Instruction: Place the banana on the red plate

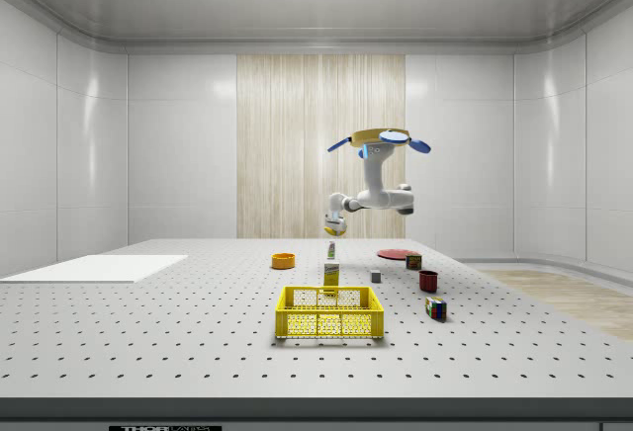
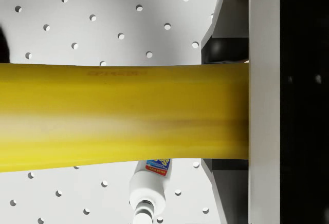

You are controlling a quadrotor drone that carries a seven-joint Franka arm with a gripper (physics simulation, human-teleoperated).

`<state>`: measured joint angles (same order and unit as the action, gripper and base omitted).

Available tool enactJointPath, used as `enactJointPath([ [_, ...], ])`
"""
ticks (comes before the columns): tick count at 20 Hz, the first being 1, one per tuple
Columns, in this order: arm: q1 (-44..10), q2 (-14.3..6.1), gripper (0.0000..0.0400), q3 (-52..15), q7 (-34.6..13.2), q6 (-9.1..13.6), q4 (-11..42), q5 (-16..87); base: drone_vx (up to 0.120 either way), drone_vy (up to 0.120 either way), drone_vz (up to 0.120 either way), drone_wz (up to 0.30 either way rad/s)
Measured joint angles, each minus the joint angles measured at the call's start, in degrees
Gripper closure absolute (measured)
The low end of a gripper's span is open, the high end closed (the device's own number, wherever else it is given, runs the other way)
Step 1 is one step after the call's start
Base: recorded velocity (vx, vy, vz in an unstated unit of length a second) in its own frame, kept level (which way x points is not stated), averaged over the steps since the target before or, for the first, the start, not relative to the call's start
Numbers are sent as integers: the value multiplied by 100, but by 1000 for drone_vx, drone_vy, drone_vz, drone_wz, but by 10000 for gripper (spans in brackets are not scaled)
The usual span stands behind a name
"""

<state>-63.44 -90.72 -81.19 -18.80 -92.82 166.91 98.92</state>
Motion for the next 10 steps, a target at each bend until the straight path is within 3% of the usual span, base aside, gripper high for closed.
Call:
enactJointPath([
  [10, -10, -75, 207, -11, 1711, -78, -2, -34, 0, 0, 0, -300],
])
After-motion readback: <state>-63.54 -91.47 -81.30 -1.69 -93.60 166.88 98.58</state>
